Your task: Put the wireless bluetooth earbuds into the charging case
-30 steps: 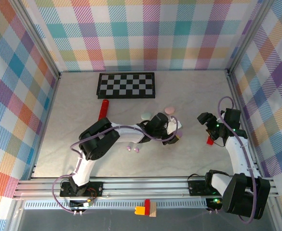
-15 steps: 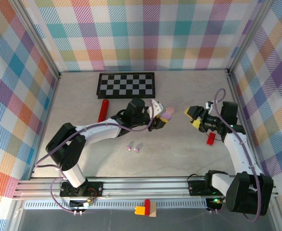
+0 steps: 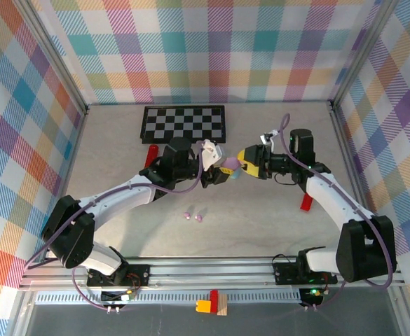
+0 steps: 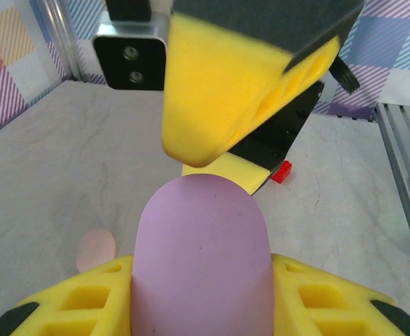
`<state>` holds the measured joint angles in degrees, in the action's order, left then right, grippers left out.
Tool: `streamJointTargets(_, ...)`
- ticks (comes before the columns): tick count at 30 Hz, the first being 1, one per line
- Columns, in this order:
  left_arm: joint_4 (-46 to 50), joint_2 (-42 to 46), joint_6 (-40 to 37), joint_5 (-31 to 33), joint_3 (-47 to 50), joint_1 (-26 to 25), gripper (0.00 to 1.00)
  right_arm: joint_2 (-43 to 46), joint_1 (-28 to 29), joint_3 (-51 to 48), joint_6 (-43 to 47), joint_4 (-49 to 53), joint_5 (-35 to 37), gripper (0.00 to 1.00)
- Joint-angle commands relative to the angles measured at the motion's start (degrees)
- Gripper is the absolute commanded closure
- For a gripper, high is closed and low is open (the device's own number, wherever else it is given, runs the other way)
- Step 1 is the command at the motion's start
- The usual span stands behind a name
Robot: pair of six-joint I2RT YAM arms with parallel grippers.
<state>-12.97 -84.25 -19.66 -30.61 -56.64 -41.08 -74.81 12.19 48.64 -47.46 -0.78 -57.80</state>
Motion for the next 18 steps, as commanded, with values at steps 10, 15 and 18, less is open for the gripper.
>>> streamJointTargets(10, -0.7, 0.3, -1.3, 1.0, 0.5, 0.1, 0.62, -2.6, 3.4, 2.4, -0.8, -3.3, -2.8, 0.49)
streamJointTargets(15, 0.7, -1.0, -1.2, 1.1, -0.7, 0.1, 0.61, -2.5, 3.3, 2.5, -0.6, -1.6, -1.2, 0.67)
streamJointTargets(18, -0.7, -1.0, -1.1, 2.1, -0.2, 0.2, 0.61, -2.8, 3.2, 2.8, -1.6, -0.6, 0.3, 0.77)
